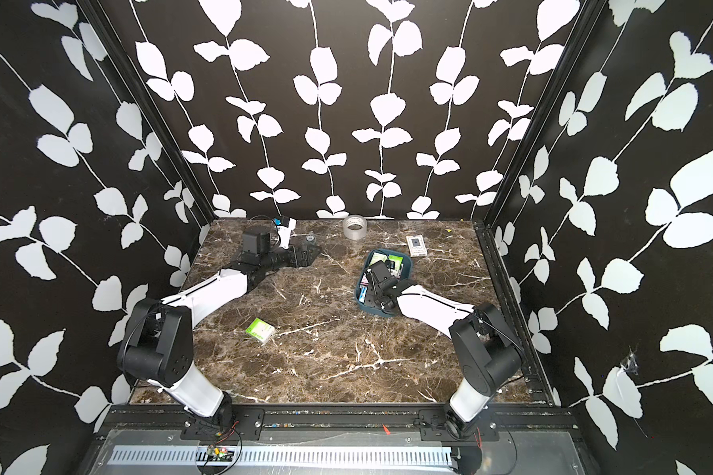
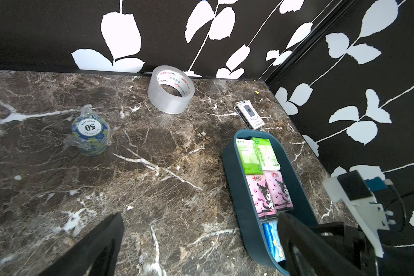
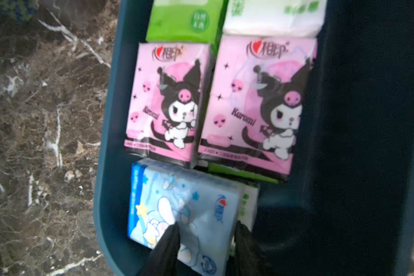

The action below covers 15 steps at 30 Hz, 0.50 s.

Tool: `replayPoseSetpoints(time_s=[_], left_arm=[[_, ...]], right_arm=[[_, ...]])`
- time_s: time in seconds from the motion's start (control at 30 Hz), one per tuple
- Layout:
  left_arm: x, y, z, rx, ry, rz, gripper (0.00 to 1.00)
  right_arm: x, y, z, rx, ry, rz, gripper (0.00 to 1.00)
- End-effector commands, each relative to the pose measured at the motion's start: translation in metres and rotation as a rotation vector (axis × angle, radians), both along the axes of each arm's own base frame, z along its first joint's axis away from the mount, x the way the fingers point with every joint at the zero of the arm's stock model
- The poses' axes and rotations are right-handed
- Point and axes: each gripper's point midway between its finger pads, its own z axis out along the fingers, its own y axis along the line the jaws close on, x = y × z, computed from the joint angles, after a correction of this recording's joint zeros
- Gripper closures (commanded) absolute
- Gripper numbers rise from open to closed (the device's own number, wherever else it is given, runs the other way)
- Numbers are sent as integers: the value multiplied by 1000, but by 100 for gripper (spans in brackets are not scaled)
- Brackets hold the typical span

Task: Put the pocket tissues into the storage box
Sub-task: Place the pocket tissues in the storage box.

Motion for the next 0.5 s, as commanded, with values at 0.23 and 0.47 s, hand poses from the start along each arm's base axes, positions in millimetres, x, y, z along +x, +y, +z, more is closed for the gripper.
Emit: replayPoseSetpoints(time_s=[0.23, 0.47], left_arm=[[0, -1, 24, -8, -56, -14, 1], [-1, 0, 23, -7, -56, -10, 1]], right_arm=[[7, -4, 45, 15, -81, -4, 48], [3, -19, 36, 2, -58, -30, 73]])
